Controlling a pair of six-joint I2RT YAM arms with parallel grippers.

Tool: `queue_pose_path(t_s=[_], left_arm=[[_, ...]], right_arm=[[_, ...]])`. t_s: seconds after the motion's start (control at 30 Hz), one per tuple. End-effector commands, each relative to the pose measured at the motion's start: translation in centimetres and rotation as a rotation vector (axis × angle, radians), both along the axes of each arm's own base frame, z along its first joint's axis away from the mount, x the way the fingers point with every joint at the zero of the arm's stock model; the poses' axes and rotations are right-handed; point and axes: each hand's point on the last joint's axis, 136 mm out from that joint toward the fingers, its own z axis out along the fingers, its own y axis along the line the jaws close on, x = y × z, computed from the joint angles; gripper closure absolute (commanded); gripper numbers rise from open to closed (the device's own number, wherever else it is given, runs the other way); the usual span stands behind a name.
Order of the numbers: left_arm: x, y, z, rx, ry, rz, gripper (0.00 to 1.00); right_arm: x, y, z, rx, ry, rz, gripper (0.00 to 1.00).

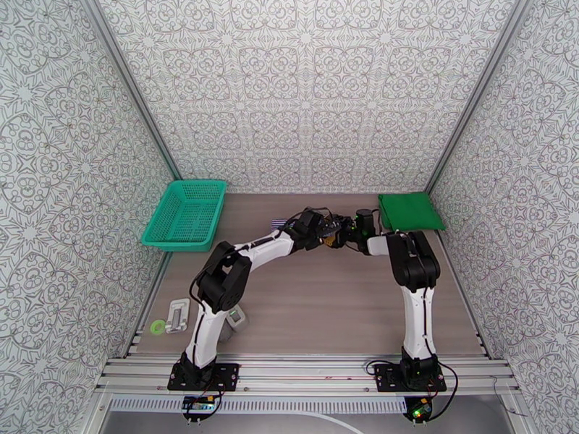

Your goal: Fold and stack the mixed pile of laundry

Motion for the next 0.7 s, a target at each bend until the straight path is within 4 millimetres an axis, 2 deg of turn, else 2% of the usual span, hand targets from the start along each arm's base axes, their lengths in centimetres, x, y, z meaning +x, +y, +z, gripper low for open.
queue_pose_path(t_s=[0.0, 0.13, 0.17, 0.2, 0.27, 0.3, 0.37, 0.5, 0.57, 0.67], left_arm=[[-0.1, -0.3, 2.4, -0.07, -0.021, 0.005, 1.0], [-0.7, -0.3, 2.2, -0.075, -0.011, -0.004, 1.0], [-0.8, -0.3, 2.2, -0.079, -0.008, -0.003, 0.93], [-1.0, -0.2, 2.1, -0.08, -0.005, 0.001, 0.82], [-1.4, -0.1, 2.2, -0.089, 0.003, 0.0, 0.56], [-1.7, -0.1, 2.3, -0.099, 0.016, 0.0, 0.49], [-2.6, 0.0, 2.6, -0.139, 0.068, 0.0, 0.46], [-5.4, 0.3, 4.9, -0.315, 0.173, 0.018, 0.41], [-6.5, 0.7, 6.5, -0.414, 0.203, 0.048, 0.4], [-7.8, 2.1, 8.3, -0.536, 0.233, 0.124, 0.39]], right_arm=[[0.5, 0.3, -2.3, -0.047, 0.032, 0.001, 0.33], [0.8, 0.4, -2.7, -0.109, -0.005, 0.046, 0.51], [0.8, 0.4, -2.8, -0.131, -0.021, 0.062, 0.58], [0.7, 0.4, -2.9, -0.156, -0.033, 0.078, 0.65], [0.3, 0.3, -3.0, -0.188, -0.064, 0.105, 0.72], [0.2, 0.2, -2.8, -0.209, -0.086, 0.12, 0.76], [-0.1, -0.2, -2.8, -0.278, -0.122, 0.153, 0.84], [-0.3, -1.9, -2.1, -0.521, -0.227, 0.254, 0.94], [-0.3, -3.2, -1.4, -0.658, -0.274, 0.311, 0.96], [0.2, -6.4, -0.1, -0.923, -0.331, 0.385, 1.0]])
